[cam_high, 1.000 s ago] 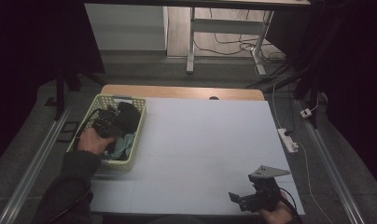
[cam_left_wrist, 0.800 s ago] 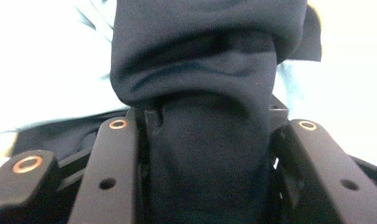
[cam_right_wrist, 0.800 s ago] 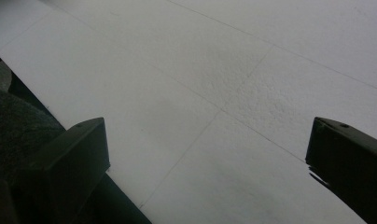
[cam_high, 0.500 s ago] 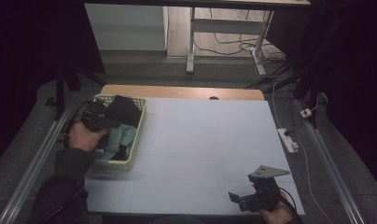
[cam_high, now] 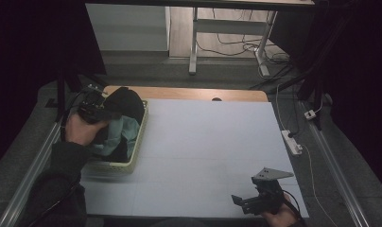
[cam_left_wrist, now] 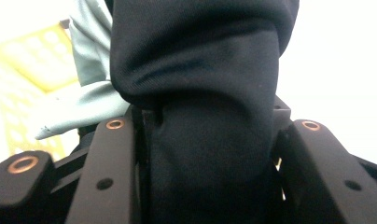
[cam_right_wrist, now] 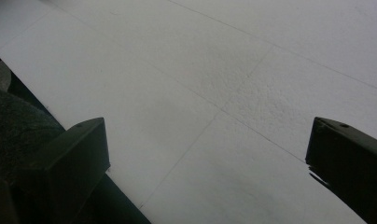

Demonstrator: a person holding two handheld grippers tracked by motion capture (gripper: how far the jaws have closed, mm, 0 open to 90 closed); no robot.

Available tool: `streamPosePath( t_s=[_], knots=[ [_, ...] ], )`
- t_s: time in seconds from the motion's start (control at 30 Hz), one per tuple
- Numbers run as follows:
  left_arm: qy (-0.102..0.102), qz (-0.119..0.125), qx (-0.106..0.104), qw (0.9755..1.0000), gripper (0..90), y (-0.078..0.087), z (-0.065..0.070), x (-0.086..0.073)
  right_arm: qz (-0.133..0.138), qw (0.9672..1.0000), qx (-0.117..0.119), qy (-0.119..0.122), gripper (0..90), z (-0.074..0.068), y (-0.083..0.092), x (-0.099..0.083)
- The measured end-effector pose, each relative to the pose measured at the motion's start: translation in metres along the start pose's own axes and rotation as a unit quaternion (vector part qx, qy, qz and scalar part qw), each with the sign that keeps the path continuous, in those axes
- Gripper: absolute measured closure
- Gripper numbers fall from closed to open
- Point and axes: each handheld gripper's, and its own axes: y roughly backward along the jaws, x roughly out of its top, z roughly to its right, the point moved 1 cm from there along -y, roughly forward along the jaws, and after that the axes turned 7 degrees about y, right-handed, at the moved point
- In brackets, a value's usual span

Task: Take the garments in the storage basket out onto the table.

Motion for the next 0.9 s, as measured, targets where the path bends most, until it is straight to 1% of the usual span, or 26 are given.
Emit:
streamPosePath(
  t_s=[0.23,0.33,0.53,0.67,0.9],
  knots=[
    [-0.006,0.023,-0.002,0.9997,53.4,0.016,0.005,0.014,0.0,1.0,0.0,0.0,0.0,0.0,0.0,0.0],
    [-0.006,0.032,-0.006,0.9995,53.0,0.021,0.006,0.019,0.0,1.0,0.0,-0.001,0.0,0.0,0.0,0.0],
    [-0.003,0.045,-0.025,0.9987,53.0,0.032,0.011,0.03,0.0,1.0,-0.001,-0.002,0.0,0.0,0.0,0.0],
    [-0.003,0.054,-0.033,0.998,52.9,0.041,0.016,0.04,-0.001,1.0,-0.002,-0.002,0.0,0.001,0.001,0.0],
    [0.004,0.074,-0.062,0.9953,52.8,0.053,0.026,0.056,-0.001,1.0,-0.003,-0.002,0.0,0.001,0.001,0.0]
  ],
)
